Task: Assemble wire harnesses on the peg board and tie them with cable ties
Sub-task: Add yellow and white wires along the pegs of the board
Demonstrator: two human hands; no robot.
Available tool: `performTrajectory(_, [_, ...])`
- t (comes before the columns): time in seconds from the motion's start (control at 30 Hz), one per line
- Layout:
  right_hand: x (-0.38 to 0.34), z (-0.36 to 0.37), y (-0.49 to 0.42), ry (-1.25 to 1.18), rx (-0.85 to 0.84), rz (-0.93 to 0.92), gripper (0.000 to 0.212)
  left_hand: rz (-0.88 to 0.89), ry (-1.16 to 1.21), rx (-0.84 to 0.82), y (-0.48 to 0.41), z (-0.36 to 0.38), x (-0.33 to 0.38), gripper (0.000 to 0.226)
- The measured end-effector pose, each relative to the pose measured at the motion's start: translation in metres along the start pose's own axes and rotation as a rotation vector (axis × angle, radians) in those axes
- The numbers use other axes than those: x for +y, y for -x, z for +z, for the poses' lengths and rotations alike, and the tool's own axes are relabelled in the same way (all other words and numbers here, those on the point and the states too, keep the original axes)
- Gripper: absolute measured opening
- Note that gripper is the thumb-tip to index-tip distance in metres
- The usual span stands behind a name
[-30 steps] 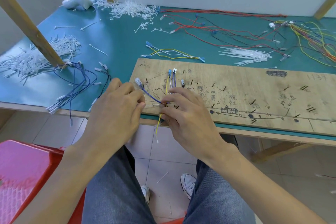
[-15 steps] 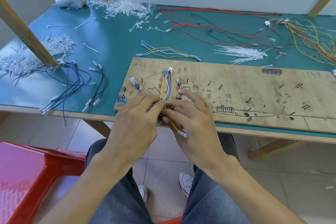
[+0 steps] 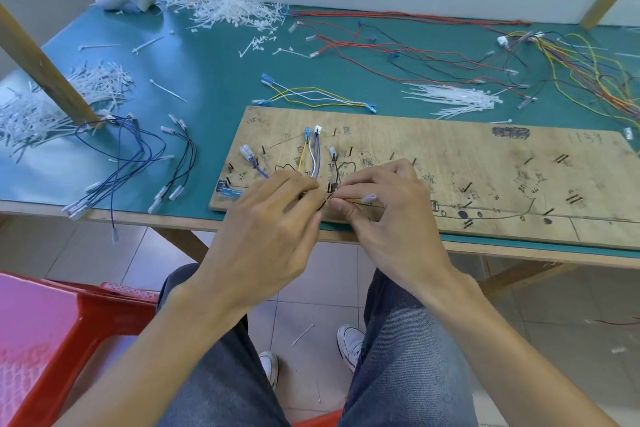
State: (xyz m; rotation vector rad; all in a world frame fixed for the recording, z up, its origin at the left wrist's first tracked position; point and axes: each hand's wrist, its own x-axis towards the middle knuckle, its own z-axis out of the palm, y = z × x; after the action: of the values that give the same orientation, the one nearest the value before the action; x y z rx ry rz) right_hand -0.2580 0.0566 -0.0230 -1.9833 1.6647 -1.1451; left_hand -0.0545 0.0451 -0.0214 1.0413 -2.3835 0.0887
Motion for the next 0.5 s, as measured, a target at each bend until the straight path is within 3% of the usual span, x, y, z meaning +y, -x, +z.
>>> performTrajectory(0.33, [-0.001,-0.003,-0.009,0.073,-0.068,-0.039,0.004,-0.011,0.045,-0.007,-0.009,0.001,-0.003,0.014])
performTrajectory(0.5, [-0.001,-0.010,-0.022,-0.031,-0.098,0.088,0.007,-0.026,0.062,-0.008,-0.011,0.000,-0.001,0.020])
